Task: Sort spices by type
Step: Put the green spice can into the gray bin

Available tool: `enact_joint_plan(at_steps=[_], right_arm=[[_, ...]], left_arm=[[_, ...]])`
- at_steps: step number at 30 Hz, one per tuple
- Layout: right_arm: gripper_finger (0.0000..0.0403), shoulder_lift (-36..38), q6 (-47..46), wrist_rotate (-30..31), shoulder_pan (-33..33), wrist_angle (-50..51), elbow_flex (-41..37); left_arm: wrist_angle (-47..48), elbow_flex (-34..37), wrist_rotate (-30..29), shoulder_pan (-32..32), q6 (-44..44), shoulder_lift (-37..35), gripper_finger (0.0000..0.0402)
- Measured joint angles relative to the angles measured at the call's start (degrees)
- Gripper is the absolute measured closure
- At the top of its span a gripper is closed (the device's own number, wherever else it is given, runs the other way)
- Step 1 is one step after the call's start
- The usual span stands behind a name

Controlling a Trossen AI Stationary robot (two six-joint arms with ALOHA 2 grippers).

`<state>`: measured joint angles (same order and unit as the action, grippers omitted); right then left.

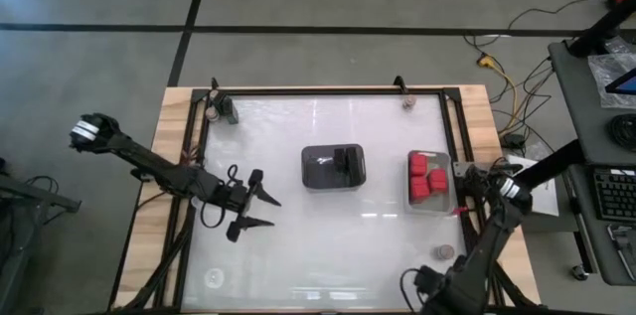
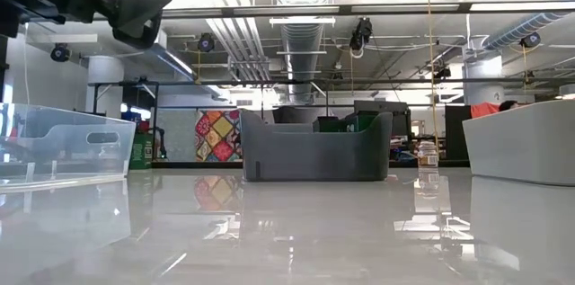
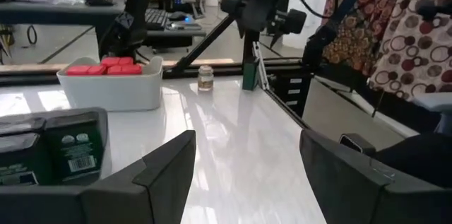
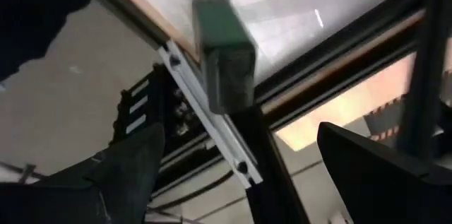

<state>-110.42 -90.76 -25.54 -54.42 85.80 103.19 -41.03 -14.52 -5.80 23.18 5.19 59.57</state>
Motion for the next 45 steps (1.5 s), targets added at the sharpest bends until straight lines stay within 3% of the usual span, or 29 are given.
enact_joint_plan(at_steps=[10, 16, 27, 38, 45], right_arm=[[0.0039, 2.56, -0.66, -1.41, -1.75, -6.23, -8.33], [0.0039, 3.49, -0.52, -1.42, -1.74, -17.13, -14.81], [0.0044, 3.55, -0.75, -1.42, -1.92, -19.26, -18.93], [0.0164, 3.55, -2.14, -0.92, -2.74, -20.27, -19.21], [0.0235, 3.55, -3.60, -0.82, -2.95, -21.04, -19.27]], left_arm=[[0.43, -2.63, 0.02, -0.02, -0.15, 0.48, 0.0162], [1.02, -2.71, 0.02, -0.02, 0.26, 0.53, 0.0162], [1.22, -2.71, 0.02, -0.02, 0.68, 0.57, 0.0162], [1.17, -2.71, -0.37, 0.08, 2.58, 0.58, 0.0162], [-0.32, -2.71, -5.66, 1.82, 3.48, 4.01, 0.0162]])
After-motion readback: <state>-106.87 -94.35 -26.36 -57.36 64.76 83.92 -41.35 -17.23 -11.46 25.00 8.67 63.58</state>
